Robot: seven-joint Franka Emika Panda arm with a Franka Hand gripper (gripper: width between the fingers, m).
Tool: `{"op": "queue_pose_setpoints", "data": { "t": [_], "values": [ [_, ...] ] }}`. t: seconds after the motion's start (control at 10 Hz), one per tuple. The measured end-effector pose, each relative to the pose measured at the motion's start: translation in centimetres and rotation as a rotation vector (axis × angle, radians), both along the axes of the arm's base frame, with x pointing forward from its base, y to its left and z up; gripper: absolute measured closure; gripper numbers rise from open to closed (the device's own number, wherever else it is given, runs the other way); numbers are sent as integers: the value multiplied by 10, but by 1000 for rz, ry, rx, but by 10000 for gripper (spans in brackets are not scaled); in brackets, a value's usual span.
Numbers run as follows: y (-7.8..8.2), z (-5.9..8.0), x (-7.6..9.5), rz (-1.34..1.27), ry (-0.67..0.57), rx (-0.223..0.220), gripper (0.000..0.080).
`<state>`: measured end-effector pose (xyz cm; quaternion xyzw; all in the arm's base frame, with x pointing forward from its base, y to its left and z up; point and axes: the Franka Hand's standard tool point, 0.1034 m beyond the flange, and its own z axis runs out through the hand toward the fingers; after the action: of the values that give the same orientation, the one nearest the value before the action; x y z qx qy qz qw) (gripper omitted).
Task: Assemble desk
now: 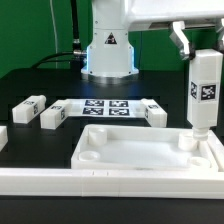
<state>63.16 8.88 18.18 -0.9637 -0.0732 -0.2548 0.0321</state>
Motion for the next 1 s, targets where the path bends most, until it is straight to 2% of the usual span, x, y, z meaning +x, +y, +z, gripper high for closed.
{"op": "queue_pose_setpoints", "data": {
  "t": [0.5, 0.8, 1.0],
  "values": [
    [4, -2, 3, 14, 0, -4, 509],
    [5, -1, 8, 84, -9, -47, 509],
    [6, 2, 12, 101, -8, -56, 509]
  ]
}}
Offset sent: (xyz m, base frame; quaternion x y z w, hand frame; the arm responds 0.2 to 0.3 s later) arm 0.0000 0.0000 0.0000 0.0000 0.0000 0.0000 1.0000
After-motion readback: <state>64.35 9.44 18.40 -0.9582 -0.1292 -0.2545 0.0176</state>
